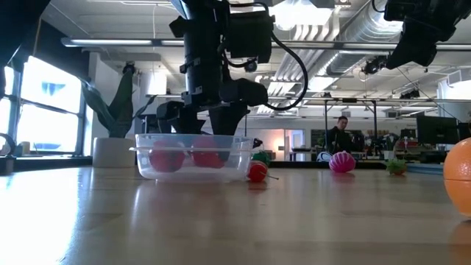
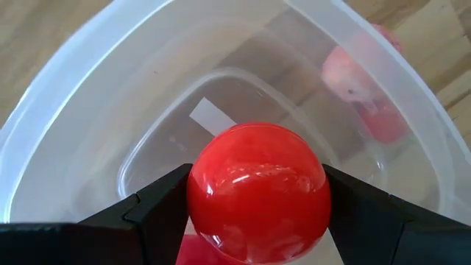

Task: Pick and placing Produce into tupperware
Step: Put the orange tomato into the transparent container, then put the top pink peach into the transparent container

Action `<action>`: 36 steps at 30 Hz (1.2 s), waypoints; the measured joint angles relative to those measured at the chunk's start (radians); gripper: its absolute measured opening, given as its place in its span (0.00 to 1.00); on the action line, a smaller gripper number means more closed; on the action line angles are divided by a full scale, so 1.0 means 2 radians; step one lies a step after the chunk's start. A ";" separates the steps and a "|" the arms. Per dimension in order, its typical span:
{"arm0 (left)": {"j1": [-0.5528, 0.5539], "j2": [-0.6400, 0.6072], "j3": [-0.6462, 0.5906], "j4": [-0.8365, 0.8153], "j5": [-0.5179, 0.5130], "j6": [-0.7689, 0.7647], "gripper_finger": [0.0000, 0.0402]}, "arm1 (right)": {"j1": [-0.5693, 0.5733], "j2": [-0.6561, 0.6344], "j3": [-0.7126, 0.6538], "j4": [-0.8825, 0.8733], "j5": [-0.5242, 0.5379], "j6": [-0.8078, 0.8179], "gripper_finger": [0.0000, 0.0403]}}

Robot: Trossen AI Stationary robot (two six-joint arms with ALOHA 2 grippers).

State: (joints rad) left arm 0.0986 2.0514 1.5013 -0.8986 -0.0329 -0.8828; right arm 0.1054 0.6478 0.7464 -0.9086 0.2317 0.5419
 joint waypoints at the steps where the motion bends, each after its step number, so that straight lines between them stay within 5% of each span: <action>1: 0.000 0.000 0.000 0.003 -0.001 -0.002 0.67 | 0.000 0.000 0.000 0.000 0.000 0.000 0.00; 17: 0.000 0.000 0.000 0.004 -0.002 -0.006 0.67 | 0.000 0.000 0.000 0.000 0.000 0.000 0.00; 28: 0.000 0.000 0.000 -0.012 -0.019 -0.002 0.84 | 0.000 0.000 0.000 0.000 0.000 0.000 0.00; 36: 0.000 -0.043 0.000 -0.018 -0.039 0.003 0.74 | 0.000 0.000 0.000 0.000 0.000 0.000 0.00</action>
State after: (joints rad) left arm 0.0982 1.9652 1.5021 -0.9337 -0.1108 -0.8773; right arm 0.1055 0.6479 0.7464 -0.9086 0.2317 0.5419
